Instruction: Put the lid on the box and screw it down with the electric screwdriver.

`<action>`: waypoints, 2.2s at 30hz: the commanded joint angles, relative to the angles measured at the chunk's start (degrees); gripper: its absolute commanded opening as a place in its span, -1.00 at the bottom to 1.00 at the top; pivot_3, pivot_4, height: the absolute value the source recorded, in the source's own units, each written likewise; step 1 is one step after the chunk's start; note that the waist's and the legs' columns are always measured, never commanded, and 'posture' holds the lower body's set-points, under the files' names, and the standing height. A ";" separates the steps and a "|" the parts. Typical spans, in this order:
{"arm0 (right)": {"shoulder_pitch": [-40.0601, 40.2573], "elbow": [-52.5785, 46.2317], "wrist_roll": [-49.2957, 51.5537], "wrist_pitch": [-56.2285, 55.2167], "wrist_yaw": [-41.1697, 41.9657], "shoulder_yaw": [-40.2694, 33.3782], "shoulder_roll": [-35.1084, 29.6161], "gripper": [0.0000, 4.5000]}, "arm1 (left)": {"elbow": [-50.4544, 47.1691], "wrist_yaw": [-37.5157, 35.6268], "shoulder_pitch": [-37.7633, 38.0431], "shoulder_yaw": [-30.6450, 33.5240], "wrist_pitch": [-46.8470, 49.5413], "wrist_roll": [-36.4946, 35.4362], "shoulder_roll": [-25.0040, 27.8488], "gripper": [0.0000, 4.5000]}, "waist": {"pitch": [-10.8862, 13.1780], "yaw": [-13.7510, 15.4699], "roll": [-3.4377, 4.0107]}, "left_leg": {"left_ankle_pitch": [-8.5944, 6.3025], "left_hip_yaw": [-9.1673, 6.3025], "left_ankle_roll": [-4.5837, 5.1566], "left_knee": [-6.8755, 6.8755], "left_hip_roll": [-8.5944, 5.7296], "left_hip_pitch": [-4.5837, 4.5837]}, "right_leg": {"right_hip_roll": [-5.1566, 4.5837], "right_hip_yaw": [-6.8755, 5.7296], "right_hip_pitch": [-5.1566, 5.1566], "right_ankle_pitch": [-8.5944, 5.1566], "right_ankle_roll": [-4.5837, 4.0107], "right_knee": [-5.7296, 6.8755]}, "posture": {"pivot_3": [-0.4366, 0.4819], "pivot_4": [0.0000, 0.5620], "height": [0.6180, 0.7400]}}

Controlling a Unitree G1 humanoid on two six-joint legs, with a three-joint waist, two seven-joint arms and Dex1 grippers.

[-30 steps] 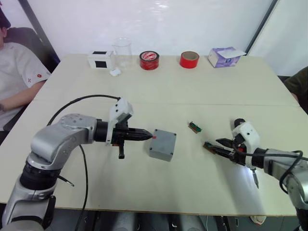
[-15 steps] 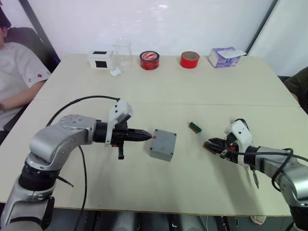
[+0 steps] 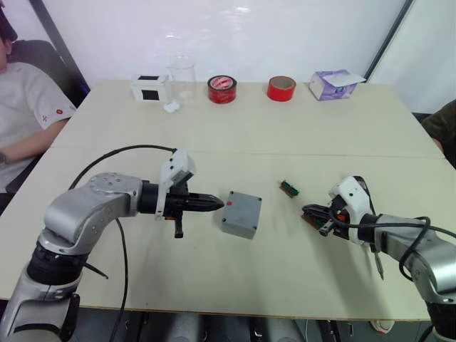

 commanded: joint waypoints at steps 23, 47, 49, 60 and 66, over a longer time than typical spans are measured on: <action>2.19 -3.51 1.27 1.21 -1.42 -2.77 -1.11 -0.39 | -1.44 0.24 1.08 0.59 -0.50 -1.25 0.77 -1.00 | 0.00 0.08 0.00 | 0.00 0.00 0.00 0.00 0.01 0.00 | 0.01 0.00 0.00 0.00 0.00 -0.01 | -0.05 -0.47 1.00; 2.89 -2.09 -0.17 -0.87 -0.89 -2.38 -0.90 -0.98 | -1.86 1.08 1.76 0.75 -0.43 -2.17 1.18 -1.00 | 0.00 0.10 0.00 | 0.00 0.00 0.00 0.00 0.02 0.00 | 0.02 0.01 0.00 0.00 0.00 -0.01 | -0.05 -0.47 1.00; 2.85 -2.05 -0.15 -0.89 -0.84 -2.45 -0.95 -0.98 | -1.88 1.20 1.82 0.76 -0.44 -2.23 1.15 -1.00 | 0.00 0.11 0.00 | 0.00 0.00 0.00 0.00 0.03 0.00 | 0.02 0.00 0.00 0.00 0.00 -0.01 | -0.05 -0.47 1.00; 2.52 -1.56 -0.05 -1.77 -0.62 -2.69 -0.53 0.03 | -1.68 1.38 1.79 0.56 -0.64 -2.31 1.08 -1.00 | 0.00 0.10 0.00 | 0.00 0.00 0.00 0.00 0.03 0.00 | 0.02 0.00 0.00 0.00 0.00 -0.01 | -0.05 -0.47 1.00; 1.86 -1.45 0.44 -1.60 -0.57 -2.24 -0.15 0.03 | -1.67 1.42 1.87 0.61 -0.60 -2.33 1.15 -1.00 | 0.00 0.10 0.00 | 0.00 0.00 0.00 0.00 0.03 0.00 | 0.03 0.00 0.00 0.00 0.00 -0.01 | -0.05 -0.47 1.00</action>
